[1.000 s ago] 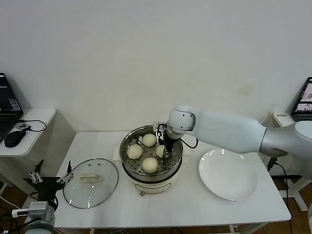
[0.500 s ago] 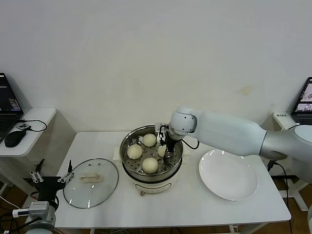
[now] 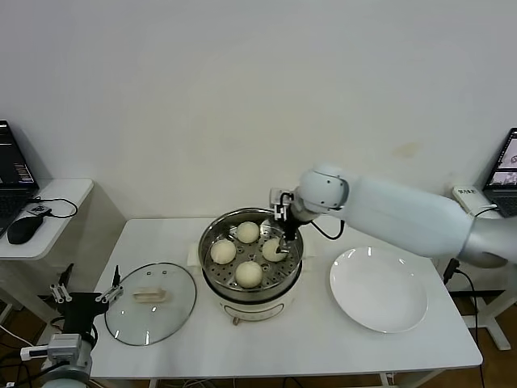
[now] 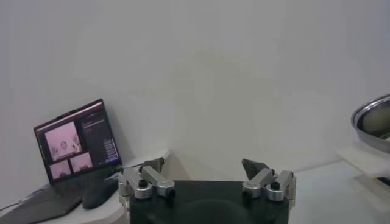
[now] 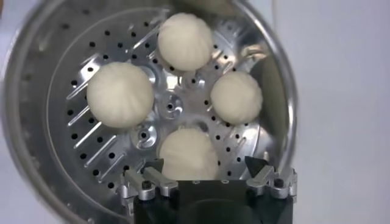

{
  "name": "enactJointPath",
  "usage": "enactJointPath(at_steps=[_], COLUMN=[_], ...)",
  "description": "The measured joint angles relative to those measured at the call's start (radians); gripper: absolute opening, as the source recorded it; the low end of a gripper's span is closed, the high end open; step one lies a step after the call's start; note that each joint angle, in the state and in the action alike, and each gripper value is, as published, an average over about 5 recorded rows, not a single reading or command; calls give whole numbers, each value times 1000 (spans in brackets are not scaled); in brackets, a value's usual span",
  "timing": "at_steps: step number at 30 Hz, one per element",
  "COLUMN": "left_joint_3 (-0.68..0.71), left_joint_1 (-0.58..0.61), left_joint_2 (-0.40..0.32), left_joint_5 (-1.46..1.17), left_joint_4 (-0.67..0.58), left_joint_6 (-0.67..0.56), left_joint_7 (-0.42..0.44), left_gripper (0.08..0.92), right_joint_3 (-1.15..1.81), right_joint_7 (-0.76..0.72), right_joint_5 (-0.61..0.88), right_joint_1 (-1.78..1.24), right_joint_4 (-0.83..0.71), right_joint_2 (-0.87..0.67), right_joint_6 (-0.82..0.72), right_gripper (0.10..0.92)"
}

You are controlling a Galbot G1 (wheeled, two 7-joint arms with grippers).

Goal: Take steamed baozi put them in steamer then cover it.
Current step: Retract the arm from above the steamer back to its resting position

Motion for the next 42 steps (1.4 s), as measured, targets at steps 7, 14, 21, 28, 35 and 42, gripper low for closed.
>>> enactJointPath(at_steps=[7,14,21,28,35,42], left_joint_3=[11,31,58,79,95,119], left_joint_1=[-1,-3,-17,-33,-51,-92], left_joint_2=[-1,-8,-9,1,25,62], left_joint_5=[6,29,91,260,576,906], left_joint_4=[11,36,78,157,257,371], left_joint_6=[-4,-21,-47,-111,-197,-232], left_joint_7=[0,-7,-1,9,-9,-5], left_gripper=[823,823,823,823,823,823], right_joint_3=[181,557,1008,1383,1651,1818], right_joint_7=[204,383,459,470,476,490], right_joint_5=[86,73,-30,-105,-137,-161], right_joint_1=[-174,-577,-1038,-1432,-1687,-1793], right_joint_4=[155,281,331,338,332,321], right_joint_2=[-171,-284,-201,-17,162,282], right_joint_6=[73,257,491,687,787,834], right_gripper=[823,823,823,823,823,823])
